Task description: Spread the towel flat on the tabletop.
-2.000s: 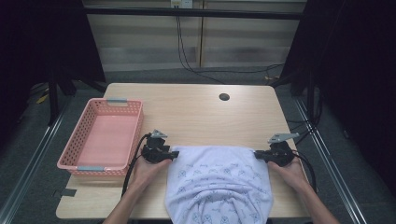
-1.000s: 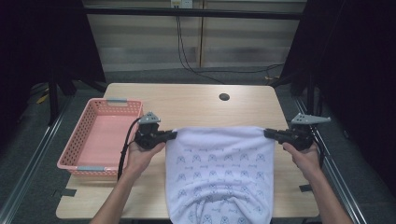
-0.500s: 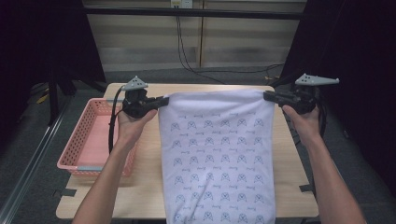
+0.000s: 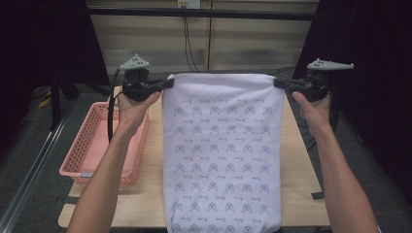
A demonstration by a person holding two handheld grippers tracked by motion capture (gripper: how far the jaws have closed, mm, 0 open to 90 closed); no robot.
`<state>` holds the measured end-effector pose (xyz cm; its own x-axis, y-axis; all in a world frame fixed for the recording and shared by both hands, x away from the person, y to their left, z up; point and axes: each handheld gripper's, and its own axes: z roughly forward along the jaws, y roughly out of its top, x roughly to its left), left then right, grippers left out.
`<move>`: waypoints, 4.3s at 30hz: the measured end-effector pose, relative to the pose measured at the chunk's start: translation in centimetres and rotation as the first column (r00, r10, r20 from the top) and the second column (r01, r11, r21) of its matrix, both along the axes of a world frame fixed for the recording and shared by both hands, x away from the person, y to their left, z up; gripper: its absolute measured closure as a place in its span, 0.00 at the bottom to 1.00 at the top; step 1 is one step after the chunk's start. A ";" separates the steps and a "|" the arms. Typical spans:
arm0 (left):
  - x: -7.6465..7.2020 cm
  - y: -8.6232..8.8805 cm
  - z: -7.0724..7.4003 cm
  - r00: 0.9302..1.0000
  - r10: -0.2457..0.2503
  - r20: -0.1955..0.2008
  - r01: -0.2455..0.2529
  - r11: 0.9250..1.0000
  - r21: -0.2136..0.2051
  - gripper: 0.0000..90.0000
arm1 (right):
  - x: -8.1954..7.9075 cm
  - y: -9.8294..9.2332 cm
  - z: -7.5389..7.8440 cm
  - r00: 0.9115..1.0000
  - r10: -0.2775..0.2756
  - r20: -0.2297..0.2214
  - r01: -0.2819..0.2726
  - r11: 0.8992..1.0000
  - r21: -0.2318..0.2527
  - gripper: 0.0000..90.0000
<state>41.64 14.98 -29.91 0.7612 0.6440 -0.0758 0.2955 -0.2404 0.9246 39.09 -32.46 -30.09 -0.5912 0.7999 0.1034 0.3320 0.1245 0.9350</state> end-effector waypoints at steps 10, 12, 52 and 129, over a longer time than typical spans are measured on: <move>-3.6 0.5 -4.7 0.997 -0.055 -0.051 0.055 0.998 -0.007 0.96 | -3.6 -0.8 -3.7 0.993 0.079 -0.089 -0.079 0.997 0.006 0.97; -4.9 0.7 -5.2 0.996 -0.074 -0.056 0.074 0.997 0.004 0.96 | -4.9 -1.0 -4.1 0.989 0.100 -0.108 -0.102 0.995 -0.010 0.97; -14.3 -0.3 -19.7 0.886 -0.121 -0.448 0.203 0.969 0.138 0.96 | -17.1 1.5 -19.3 0.832 0.170 -0.529 -0.263 0.959 -0.105 0.97; 2.6 -4.4 -19.5 0.919 0.185 -0.348 -0.068 0.945 0.321 0.97 | 0.2 1.0 -19.9 0.884 -0.070 -0.462 -0.014 0.984 -0.176 0.97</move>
<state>44.27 10.57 -49.42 0.6262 0.7696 -0.1250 0.6470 -0.4234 0.6341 39.28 -31.50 -50.02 -0.4855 0.8455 0.2222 0.7282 0.2506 0.6379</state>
